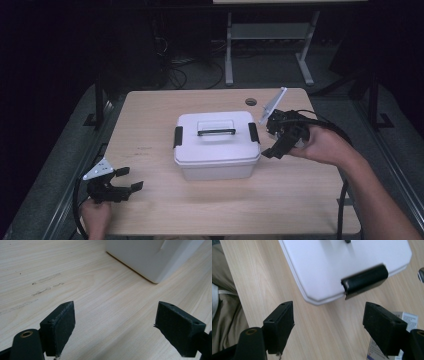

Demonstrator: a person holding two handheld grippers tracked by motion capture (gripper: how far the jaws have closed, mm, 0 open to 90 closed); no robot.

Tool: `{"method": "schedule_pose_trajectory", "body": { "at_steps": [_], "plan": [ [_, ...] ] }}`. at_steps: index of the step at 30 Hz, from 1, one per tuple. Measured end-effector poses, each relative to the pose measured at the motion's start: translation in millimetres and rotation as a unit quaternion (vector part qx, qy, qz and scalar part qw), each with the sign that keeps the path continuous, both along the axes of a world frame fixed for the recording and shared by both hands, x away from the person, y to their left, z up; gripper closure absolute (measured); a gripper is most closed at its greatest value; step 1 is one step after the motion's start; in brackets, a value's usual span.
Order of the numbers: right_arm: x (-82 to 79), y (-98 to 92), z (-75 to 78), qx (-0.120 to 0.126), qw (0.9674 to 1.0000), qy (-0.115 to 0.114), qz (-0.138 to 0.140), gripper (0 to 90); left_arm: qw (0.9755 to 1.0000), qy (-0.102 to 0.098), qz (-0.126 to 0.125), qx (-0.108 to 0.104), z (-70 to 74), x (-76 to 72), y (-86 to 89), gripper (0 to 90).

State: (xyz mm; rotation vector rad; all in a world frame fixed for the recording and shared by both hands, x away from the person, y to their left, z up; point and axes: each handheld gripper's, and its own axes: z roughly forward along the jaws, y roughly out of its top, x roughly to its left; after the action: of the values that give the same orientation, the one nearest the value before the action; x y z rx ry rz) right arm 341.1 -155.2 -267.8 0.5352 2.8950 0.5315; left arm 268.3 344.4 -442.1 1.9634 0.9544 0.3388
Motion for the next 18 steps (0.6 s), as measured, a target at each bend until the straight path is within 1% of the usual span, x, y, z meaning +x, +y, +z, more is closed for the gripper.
{"method": "schedule_pose_trajectory", "body": {
  "at_steps": [3,5,8,9,11,16,17,18],
  "plan": [
    [2.8,9.3,2.9,0.002,0.9999,-0.007,0.010,25.6,1.0000,0.002,-0.001,-0.001,-0.3,0.2,0.4,15.6],
    [3.3,16.0,4.1,0.001,0.9998,-0.009,0.019,25.7,1.0000,0.002,-0.001,0.000,-0.5,0.4,0.6,15.6],
    [4.1,21.5,4.7,0.000,0.9997,-0.009,0.024,25.9,1.0000,0.002,0.000,0.000,-0.3,0.3,1.1,15.5],
    [5.6,27.9,6.0,0.002,0.9995,-0.010,0.031,25.9,1.0000,0.001,0.000,-0.002,-0.3,0.0,1.8,15.5],
    [7.6,32.7,6.8,0.006,0.9993,-0.008,0.035,26.0,1.0000,0.001,0.000,-0.002,-0.3,0.0,2.2,15.5],
    [11.5,40.9,8.3,0.004,0.9991,-0.009,0.042,26.0,1.0000,0.001,0.002,-0.004,-0.2,-0.2,3.1,15.6],
    [14.1,45.0,10.0,0.002,0.9989,-0.010,0.046,26.0,1.0000,0.001,0.002,-0.004,-0.3,-0.1,3.4,15.5],
    [14.5,46.6,10.6,0.001,0.9990,-0.009,0.044,26.0,1.0000,0.000,0.002,-0.004,-0.4,0.0,3.4,15.5]
  ]
}}
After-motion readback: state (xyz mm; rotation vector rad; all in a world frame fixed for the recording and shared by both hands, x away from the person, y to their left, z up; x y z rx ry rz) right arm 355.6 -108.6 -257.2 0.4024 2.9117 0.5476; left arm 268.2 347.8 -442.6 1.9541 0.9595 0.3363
